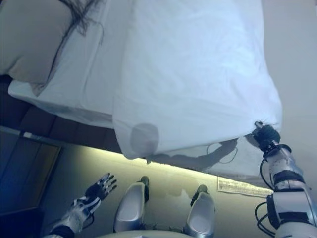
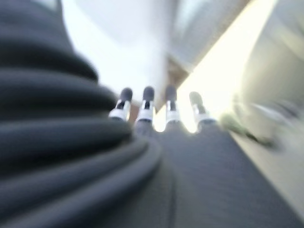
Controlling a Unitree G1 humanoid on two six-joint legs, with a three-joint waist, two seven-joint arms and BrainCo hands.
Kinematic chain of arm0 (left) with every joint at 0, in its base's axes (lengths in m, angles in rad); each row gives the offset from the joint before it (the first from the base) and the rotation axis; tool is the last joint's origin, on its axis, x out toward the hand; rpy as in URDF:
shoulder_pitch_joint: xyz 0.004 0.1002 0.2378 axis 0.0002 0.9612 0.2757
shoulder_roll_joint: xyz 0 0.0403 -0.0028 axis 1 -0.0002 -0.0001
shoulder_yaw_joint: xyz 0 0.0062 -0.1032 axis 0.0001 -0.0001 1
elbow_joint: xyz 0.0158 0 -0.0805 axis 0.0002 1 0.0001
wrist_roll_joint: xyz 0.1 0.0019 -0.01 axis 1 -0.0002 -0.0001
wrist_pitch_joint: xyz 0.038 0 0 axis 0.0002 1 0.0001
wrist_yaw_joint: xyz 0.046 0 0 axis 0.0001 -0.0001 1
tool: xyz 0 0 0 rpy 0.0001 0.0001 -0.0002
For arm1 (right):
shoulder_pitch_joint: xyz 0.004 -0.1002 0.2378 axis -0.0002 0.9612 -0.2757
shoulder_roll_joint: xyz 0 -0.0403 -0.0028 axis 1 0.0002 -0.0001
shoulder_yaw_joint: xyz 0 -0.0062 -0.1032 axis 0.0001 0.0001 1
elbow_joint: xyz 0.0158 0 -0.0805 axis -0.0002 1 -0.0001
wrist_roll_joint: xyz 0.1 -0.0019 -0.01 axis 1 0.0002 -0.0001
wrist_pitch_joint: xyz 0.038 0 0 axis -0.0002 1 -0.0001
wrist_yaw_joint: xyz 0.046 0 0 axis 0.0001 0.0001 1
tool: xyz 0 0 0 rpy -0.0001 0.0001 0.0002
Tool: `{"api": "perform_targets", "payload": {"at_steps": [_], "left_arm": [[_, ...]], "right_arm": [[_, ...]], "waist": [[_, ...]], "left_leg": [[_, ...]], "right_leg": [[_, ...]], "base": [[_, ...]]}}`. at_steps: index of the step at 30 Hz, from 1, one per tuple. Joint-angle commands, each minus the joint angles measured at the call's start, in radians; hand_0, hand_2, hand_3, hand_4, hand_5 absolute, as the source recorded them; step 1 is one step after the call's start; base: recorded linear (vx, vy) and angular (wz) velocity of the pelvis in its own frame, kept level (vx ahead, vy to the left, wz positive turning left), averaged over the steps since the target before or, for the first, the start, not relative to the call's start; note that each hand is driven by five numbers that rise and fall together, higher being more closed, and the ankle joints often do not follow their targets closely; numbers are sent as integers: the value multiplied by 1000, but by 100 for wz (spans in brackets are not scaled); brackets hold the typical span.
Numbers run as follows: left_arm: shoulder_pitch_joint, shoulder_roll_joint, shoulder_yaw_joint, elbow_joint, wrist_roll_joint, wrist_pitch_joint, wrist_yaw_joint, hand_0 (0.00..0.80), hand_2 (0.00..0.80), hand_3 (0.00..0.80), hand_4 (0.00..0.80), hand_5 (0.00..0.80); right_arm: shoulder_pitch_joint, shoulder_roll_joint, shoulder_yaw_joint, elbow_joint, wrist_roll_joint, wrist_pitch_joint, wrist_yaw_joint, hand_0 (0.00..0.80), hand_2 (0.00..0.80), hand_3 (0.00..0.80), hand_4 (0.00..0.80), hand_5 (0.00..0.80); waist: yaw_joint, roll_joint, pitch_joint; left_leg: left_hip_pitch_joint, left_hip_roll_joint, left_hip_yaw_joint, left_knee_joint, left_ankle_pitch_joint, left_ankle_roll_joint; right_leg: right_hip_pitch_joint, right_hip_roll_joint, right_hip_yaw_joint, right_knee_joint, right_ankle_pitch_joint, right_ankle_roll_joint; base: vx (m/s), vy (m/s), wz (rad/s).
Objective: Make the bed neatly
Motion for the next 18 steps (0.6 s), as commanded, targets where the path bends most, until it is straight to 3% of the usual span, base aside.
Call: {"api": "perform_targets", "payload": {"at_steps": [1, 3, 5, 9, 13, 18], "left_arm": [[-58, 38, -66, -14, 12, 46, -110, 0, 0, 0, 0, 0], [-107, 37, -125, 0, 116, 21, -161, 0, 0, 0, 0, 0], [-157, 36, -190, 21, 165, 51, -212, 0, 0, 0, 0, 0], [-288, 32, -278, 51, 79, 198, -330, 0, 0, 0, 0, 0], [-373, 5, -301, 71, 21, 318, -341, 0, 0, 0, 0, 0], [-394, -51, -257, 128, -70, 460, -311, 0, 0, 0, 0, 0]], "right_arm": [[-65, -15, -33, -36, 25, -36, -3, 800, 800, 800, 800, 800], [-86, -5, -7, -41, 17, -29, -4, 800, 800, 800, 800, 800], [-109, 2, 30, -51, 15, -22, -13, 800, 800, 800, 800, 800], [-141, 14, 92, -65, 18, -20, -18, 800, 800, 800, 800, 800], [-150, 46, 121, -80, 45, -33, -20, 800, 800, 800, 800, 800], [-123, 83, 135, -128, 83, -20, -35, 800, 800, 800, 800, 800]], "waist": [[-18, -36, -64], [-29, -35, -77], [-43, -35, -90], [-69, -45, -104], [-78, -82, -101], [-88, -137, -109]], "left_leg": [[37, 54, 0, -114, 112, -22], [62, 60, 13, -158, 132, -28], [78, 65, 22, -196, 150, -33], [98, 83, 38, -242, 170, -39], [86, 110, 41, -244, 173, -45], [90, 140, 53, -245, 171, -47]], "right_leg": [[69, 9, 3, -109, 48, 9], [95, 22, -1, -150, 59, 11], [110, 32, -3, -184, 70, 13], [121, 47, -3, -225, 88, 20], [116, 70, -6, -245, 102, 23], [129, 100, -9, -266, 108, 18]], "base": [[37, 13, -6], [36, 26, -12], [38, 30, -10], [25, -23, -11], [-39, -190, -8], [31, -203, -9]]}}
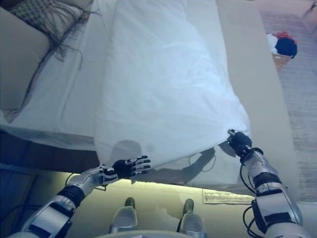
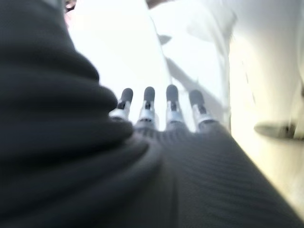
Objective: Make the bed neatly
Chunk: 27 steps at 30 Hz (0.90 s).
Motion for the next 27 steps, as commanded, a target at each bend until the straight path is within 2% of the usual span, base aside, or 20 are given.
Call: {"api": "perform_targets", "payload": {"at_steps": [1, 2, 3, 6, 10, 15, 20, 24, 27], "left_arm": [[-61, -60, 11, 81, -134, 119, -2, 0, 0, 0, 0, 0], [-54, -83, 34, 98, -184, 177, 37, 0, 0, 0, 0, 0], [-50, -100, 52, 119, -195, 200, 53, 0, 0, 0, 0, 0], [-30, -148, 102, 175, -270, 254, 107, 0, 0, 0, 0, 0], [-12, -192, 197, 215, -423, 327, 262, 0, 0, 0, 0, 0], [-8, -200, 256, 236, -571, 359, 461, 0, 0, 0, 0, 0], [-17, -194, 301, 251, -708, 240, 556, 0, 0, 0, 0, 0], [-16, -184, 344, 221, -773, 83, 570, 0, 0, 0, 0, 0], [-4, -175, 375, 201, -774, 14, 570, 0, 0, 0, 0, 0]], "right_arm": [[-79, -30, -32, -57, 86, -55, 4, 800, 800, 800, 800, 800], [-70, -16, -36, -60, 90, -60, 2, 800, 800, 800, 800, 800], [-65, -5, -40, -63, 93, -62, 1, 800, 800, 800, 800, 800], [-56, 25, -39, -93, 109, -67, -10, 800, 800, 800, 800, 800], [-34, 62, -44, -125, 113, -68, -3, 800, 800, 800, 800, 800], [6, 98, -37, -196, 118, -83, -13, 800, 800, 800, 800, 800], [36, 111, -39, -239, 117, -79, -15, 800, 800, 800, 800, 800], [88, 121, -54, -259, 103, -80, -7, 800, 800, 800, 800, 800], [136, 123, -75, -253, 104, -83, 10, 800, 800, 800, 800, 800]], "waist": [[-17, -52, -15], [-17, -63, -18], [-17, -73, -20], [-19, -100, -19], [-17, -130, -18], [-20, -164, -15], [-26, -185, -17], [-29, -195, -25], [-24, -198, -31]], "left_leg": [[-43, 60, 0, -17, 77, 15], [-42, 64, 1, -18, 75, 15], [-42, 68, 3, -18, 73, 15], [-48, 81, 6, -16, 72, 13], [-54, 98, 7, -10, 68, 8], [-59, 115, 8, -8, 64, 4], [-60, 131, 9, -1, 62, -2], [-53, 138, 7, 0, 58, -6], [-45, 138, 1, -4, 57, -6]], "right_leg": [[-14, -34, -7, 59, -32, 56], [-11, -28, -7, 55, -32, 55], [-7, -23, -8, 51, -31, 54], [-5, -8, -7, 41, -28, 49], [-1, 8, -8, 32, -29, 44], [3, 28, -10, 21, -30, 38], [9, 44, -9, 17, -34, 35], [19, 53, -11, 15, -38, 35], [29, 56, -16, 12, -39, 37]], "base": [[55, -183, -15], [60, -196, -19], [57, -199, -19], [35, -174, -11], [37, -152, -3], [15, -135, -2], [9, -89, -2], [16, -63, -1], [10, -33, -1]]}}
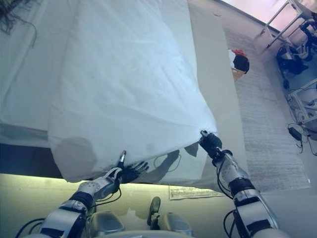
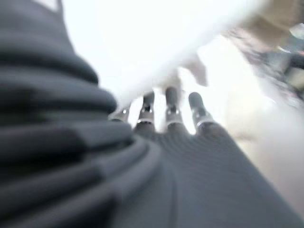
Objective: Make the bed neatly
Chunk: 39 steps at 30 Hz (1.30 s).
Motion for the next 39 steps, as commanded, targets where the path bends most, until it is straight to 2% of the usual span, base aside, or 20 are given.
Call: {"api": "perform_targets", "payload": {"at_steps": [1, 5, 11, 12, 14, 27, 29, 33, 39], "left_arm": [[-33, -9, 15, -3, -69, -86, -15, 0, 0, 0, 0, 0], [-17, -1, 58, 0, -84, -161, -33, 0, 0, 0, 0, 0], [1, 29, 117, 20, -50, -198, -60, 0, 0, 0, 0, 0], [10, 31, 123, 19, -35, -209, -71, 157, 157, 157, 157, 157], [25, 39, 133, 16, -14, -217, -85, 800, 800, 800, 800, 800], [93, 54, 201, 20, 13, -268, -162, 800, 800, 800, 800, 800], [100, 59, 219, 35, 13, -272, -178, 800, 800, 800, 800, 800], [118, 64, 245, 43, 26, -272, -199, 800, 800, 800, 800, 800], [151, 80, 295, 71, 52, -289, -248, 800, 800, 800, 800, 800]], "right_arm": [[25, -60, -89, -67, 51, -79, 45, 800, 800, 800, 800, 800], [53, -51, -111, -39, 40, -79, 67, 800, 800, 800, 800, 800], [97, -34, -122, -20, 16, -77, 90, 800, 800, 800, 800, 800], [104, -33, -125, -21, 10, -73, 88, 800, 800, 800, 800, 800], [121, -33, -131, -16, -2, -72, 97, 800, 800, 800, 800, 800], [154, -33, -151, 37, -97, -32, 100, 791, 791, 791, 791, 791], [161, -39, -156, 60, -122, -11, 96, 0, 0, 0, 0, 0], [175, -52, -172, 108, -166, 8, 93, 0, 0, 0, 0, 0], [185, -78, -193, 204, -251, 65, 131, 0, 0, 0, 0, 0]], "waist": [[-19, -9, -12], [-10, 0, -26], [1, 12, -60], [3, 15, -66], [7, 24, -75], [25, 84, -111], [26, 95, -118], [31, 115, -132], [46, 163, -157]], "left_leg": [[-74, 36, -27, 41, 30, 41], [-52, 30, -32, 26, 30, 41], [-8, 25, -32, 7, 29, 39], [2, 24, -32, 2, 29, 39], [19, 19, -32, -11, 29, 39], [97, -17, -33, -87, 40, 41], [110, -25, -33, -98, 42, 41], [131, -40, -38, -115, 43, 42], [159, -78, -56, -154, 46, 48]], "right_leg": [[27, -53, -19, 51, -66, 80], [46, -56, -23, 45, -68, 82], [81, -59, -30, 39, -74, 87], [87, -59, -32, 38, -75, 88], [99, -63, -35, 34, -77, 90], [147, -92, -56, 17, -87, 101], [156, -99, -61, 15, -89, 101], [172, -113, -71, 12, -95, 104], [194, -147, -95, 7, -107, 107]], "base": [[0, 0, 0], [31, 10, 1], [87, 24, 6], [104, 50, 3], [88, 66, 1], [29, 93, 3], [19, 132, 8], [24, 148, 4], [1, 196, 7]]}}
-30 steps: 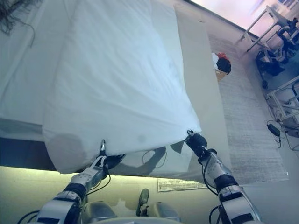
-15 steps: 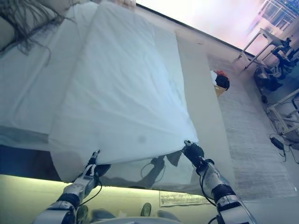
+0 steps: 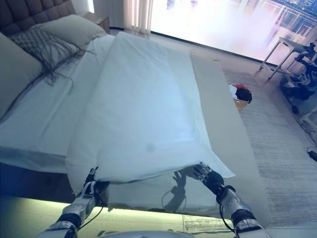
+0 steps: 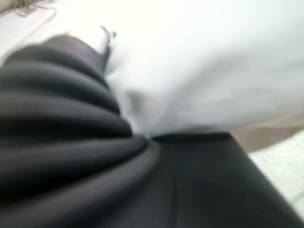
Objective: Make the bed neatly
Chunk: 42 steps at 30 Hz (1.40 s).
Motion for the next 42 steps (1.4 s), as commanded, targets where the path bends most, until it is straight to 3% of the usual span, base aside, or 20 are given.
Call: {"api": "perform_targets", "payload": {"at_steps": [1, 9, 17, 22, 24, 27, 30, 35, 37, 38, 40, 41, 42], "left_arm": [[-46, 56, 81, 69, 5, -46, -95, 800, 800, 800, 800, 800], [2, 188, 186, 131, 73, -53, -165, 800, 800, 800, 800, 800], [94, 358, 325, 131, 130, 8, -185, 800, 800, 800, 800, 800], [153, 440, 433, 151, 146, 29, -178, 800, 800, 800, 800, 800], [154, 441, 435, 153, 147, 29, -179, 800, 800, 800, 800, 800], [197, 512, 532, 210, 127, 45, -163, 800, 800, 800, 800, 800], [201, 521, 551, 218, 136, 60, -155, 800, 800, 800, 800, 800], [167, 511, 522, 204, 123, 95, -114, 800, 800, 800, 800, 800], [165, 508, 525, 188, 116, 93, -92, 800, 800, 800, 800, 800], [154, 511, 511, 174, 102, 88, -87, 800, 800, 800, 800, 800], [130, 489, 466, 128, 78, 53, -82, 800, 800, 800, 800, 800], [123, 477, 449, 108, 69, 36, -75, 800, 800, 800, 800, 800], [108, 459, 418, 68, 54, 11, -54, 800, 800, 800, 800, 800]], "right_arm": [[-55, -104, -66, 64, -43, -1, 46, 0, 0, 0, 0, 0], [-68, -127, -56, 160, -84, 47, 108, 0, 0, 0, 0, 0], [-105, -154, -60, 206, -31, 35, 90, 0, 0, 0, 0, 0], [-123, -170, -70, 226, -7, 25, 70, 0, 0, 0, 0, 0], [-124, -169, -68, 226, -6, 25, 70, 0, 0, 0, 0, 0], [-133, -185, -83, 250, 28, 13, 55, 0, 0, 0, 0, 0], [-137, -188, -92, 260, 40, 7, 36, 0, 0, 0, 0, 0], [-163, -187, -135, 288, 82, -28, 16, 0, 0, 0, 0, 0], [-178, -178, -137, 289, 84, -24, 11, 0, 0, 0, 0, 0], [-179, -166, -129, 286, 97, -28, 16, 0, 0, 0, 0, 0], [-162, -156, -112, 266, 115, -35, 40, 0, 0, 0, 0, 0], [-159, -158, -113, 262, 117, -35, 46, 0, 0, 0, 0, 0], [-161, -164, -116, 258, 115, -34, 53, 0, 0, 0, 0, 0]], "waist": [[46, 33, -17], [72, 91, -29], [112, 149, -25], [138, 169, -27], [136, 168, -28], [153, 175, -27], [156, 177, -25], [169, 198, -15], [173, 206, -8], [164, 213, -3], [147, 208, 2], [145, 197, 4], [137, 169, 10]], "left_leg": [[-33, 7, -26, 11, -4, 28], [-49, -29, -54, 6, -2, 35], [-84, -66, -79, 11, 5, 47], [-96, -87, -89, 11, 3, 57], [-97, -88, -89, 11, 3, 58], [-112, -107, -87, 23, -6, 64], [-119, -122, -81, 35, -17, 71], [-119, -213, -54, 44, -54, 119], [-105, -222, -33, 31, -52, 131], [-116, -243, -38, 29, -38, 160], [-137, -275, -67, 19, -15, 182], [-146, -292, -76, 17, -11, 185], [-172, -330, -95, 20, -6, 191]], "right_leg": [[28, -74, -57, 53, -87, 77], [23, -108, -86, 63, -96, 74], [10, -129, -106, 60, -91, 69], [16, -141, -125, 37, -77, 71], [16, -141, -126, 37, -77, 72], [21, -151, -139, 24, -69, 77], [27, -163, -150, 14, -58, 85], [1, -266, -208, 16, 48, 116], [-16, -277, -213, 124, 23, 114], [-41, -244, -192, 307, -8, 101], [-115, -139, -118, 528, -63, 81], [-127, -103, -92, 555, -73, 79], [-121, -23, -46, 558, -60, 89]], "base": [[-43, 194, 8], [-87, 146, 7], [-144, 110, 6], [-108, 87, 1], [-47, 45, 11], [-134, 146, 6], [-73, 163, 3], [-138, 272, 10], [-180, 241, 5], [-272, 237, 13], [-294, 144, 46], [-248, 1, 72], [-198, -24, 66]]}}
